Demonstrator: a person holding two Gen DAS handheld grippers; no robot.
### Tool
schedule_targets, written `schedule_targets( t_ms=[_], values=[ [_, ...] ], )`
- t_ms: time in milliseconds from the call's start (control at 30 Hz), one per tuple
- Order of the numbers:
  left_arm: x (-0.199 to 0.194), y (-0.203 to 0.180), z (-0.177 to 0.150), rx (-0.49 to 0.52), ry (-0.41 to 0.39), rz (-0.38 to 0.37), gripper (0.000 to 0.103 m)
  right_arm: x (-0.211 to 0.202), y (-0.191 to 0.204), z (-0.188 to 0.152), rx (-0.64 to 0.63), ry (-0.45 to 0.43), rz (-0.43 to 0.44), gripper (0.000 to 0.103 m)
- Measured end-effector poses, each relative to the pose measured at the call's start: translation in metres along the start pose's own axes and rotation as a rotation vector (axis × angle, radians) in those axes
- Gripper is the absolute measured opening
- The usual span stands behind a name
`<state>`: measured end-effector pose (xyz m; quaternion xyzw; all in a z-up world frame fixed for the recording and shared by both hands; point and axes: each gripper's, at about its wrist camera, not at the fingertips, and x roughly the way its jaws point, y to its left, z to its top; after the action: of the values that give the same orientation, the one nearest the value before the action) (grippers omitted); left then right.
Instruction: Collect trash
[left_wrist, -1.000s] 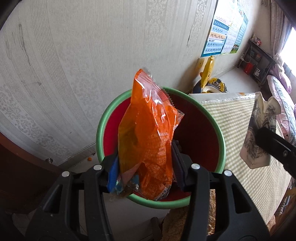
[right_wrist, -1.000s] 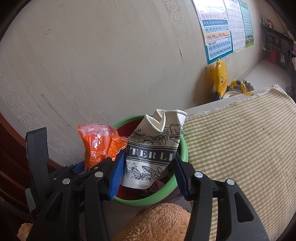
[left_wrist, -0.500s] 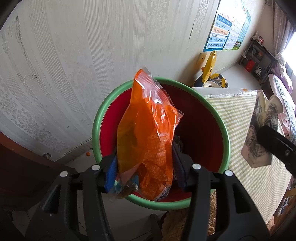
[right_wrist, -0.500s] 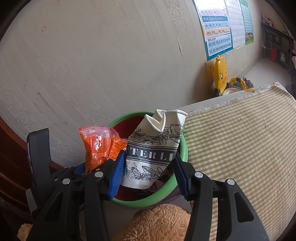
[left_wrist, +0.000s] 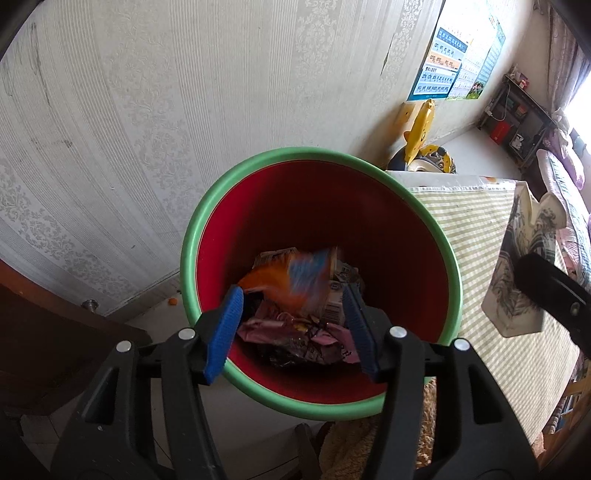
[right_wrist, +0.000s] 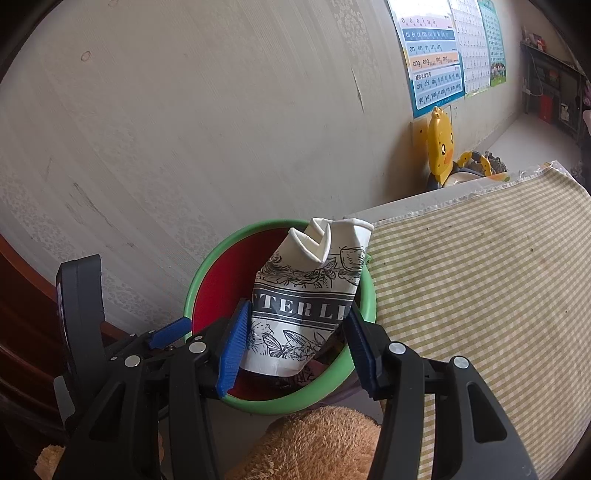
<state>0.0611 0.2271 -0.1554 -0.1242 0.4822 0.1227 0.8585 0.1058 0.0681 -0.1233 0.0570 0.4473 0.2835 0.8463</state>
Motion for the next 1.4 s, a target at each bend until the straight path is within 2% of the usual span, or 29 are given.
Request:
schedule_targets(
  t_ms=[367, 833, 933, 1033, 1067, 1233, 1400],
  values=[
    [0.000, 0.003, -0.001, -0.007, 0.006, 0.004, 0.053, 0.002, -0.002, -0.001, -0.004, 0.003, -0.005, 0.050],
    [-0.012, 0.000, 0.000, 0.008, -0.016, 0.019, 0.053, -0.011, -0.013, -0.006, 0.063, -0.012, 0.004, 0.051],
    [-0.020, -0.005, 0.000, 0.017, -0.033, 0.018, 0.053, -0.023, -0.017, -0.008, 0.084, -0.036, 0.003, 0.060],
    [-0.032, -0.013, 0.002, 0.031, -0.055, 0.009, 0.054, -0.041, -0.020, -0.010, 0.089, -0.067, -0.002, 0.064],
    [-0.037, -0.018, 0.002, 0.038, -0.067, 0.004, 0.058, -0.048, -0.021, -0.011, 0.087, -0.081, -0.006, 0.067],
    [-0.068, -0.044, 0.004, 0.081, -0.142, -0.032, 0.060, -0.094, -0.031, -0.014, 0.078, -0.181, -0.038, 0.080],
    [-0.100, -0.076, 0.003, 0.111, -0.220, -0.072, 0.074, -0.143, -0.048, -0.021, 0.067, -0.290, -0.108, 0.094]
  ],
)
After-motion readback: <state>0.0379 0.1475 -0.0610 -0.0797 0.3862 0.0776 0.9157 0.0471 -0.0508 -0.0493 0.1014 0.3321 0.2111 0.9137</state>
